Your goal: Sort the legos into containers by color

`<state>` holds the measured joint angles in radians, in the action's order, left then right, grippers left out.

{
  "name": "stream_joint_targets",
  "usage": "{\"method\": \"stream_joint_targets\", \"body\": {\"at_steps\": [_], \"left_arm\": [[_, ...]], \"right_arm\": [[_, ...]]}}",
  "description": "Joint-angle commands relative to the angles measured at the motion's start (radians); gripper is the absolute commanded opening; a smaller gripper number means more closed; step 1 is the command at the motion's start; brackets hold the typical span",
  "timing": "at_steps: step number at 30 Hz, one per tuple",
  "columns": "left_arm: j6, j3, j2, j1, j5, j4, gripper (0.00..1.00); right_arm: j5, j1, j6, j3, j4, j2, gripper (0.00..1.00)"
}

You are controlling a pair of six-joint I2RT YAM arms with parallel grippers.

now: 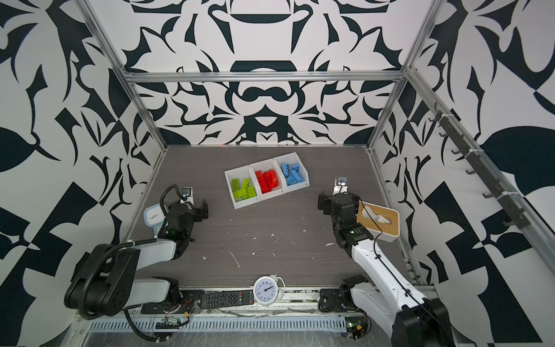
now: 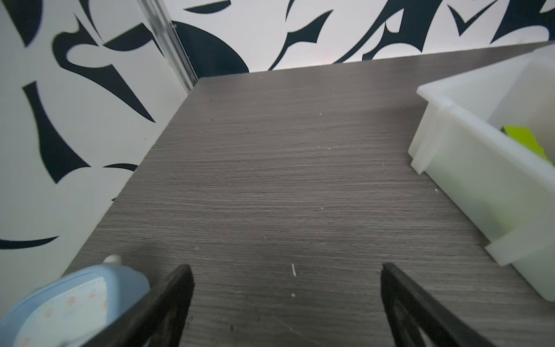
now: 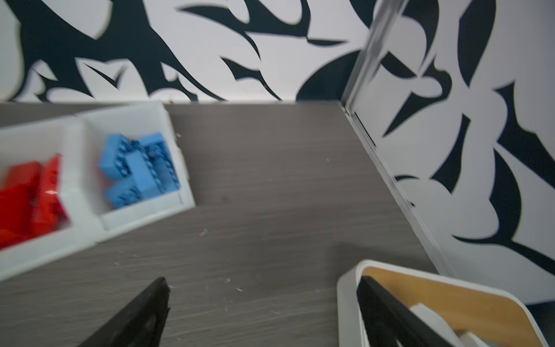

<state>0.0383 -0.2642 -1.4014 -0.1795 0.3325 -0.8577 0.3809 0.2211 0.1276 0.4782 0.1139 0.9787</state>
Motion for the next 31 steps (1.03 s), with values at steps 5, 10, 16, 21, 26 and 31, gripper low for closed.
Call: {"method": "stream_joint_targets", "body": {"at_steps": [5, 10, 16, 21, 26, 31], "left_arm": [[0.001, -0.040, -0.157, 0.056, -0.126, -0.195, 1.00], [0.006, -0.076, -0.172, 0.067, -0.154, -0.144, 1.00], [0.006, -0.082, -0.166, 0.067, -0.157, -0.122, 1.00], [0.006, -0.083, -0.167, 0.067, -0.155, -0.124, 1.00], [-0.001, -0.083, -0.169, 0.069, -0.156, -0.123, 1.00], [-0.019, -0.088, -0.163, 0.087, -0.176, -0.107, 1.00]], "right_arm": [[-0.058, -0.106, -0.057, -0.158, 0.583, 0.259, 1.00], [-0.019, -0.105, -0.082, -0.237, 0.915, 0.464, 1.00], [-0.018, -0.097, -0.085, -0.159, 0.850, 0.564, 0.99], [0.042, -0.097, -0.081, -0.146, 0.846, 0.578, 0.99], [0.040, -0.097, -0.082, -0.148, 0.851, 0.578, 0.99], [0.041, -0.097, -0.081, -0.147, 0.850, 0.578, 0.99]]}}
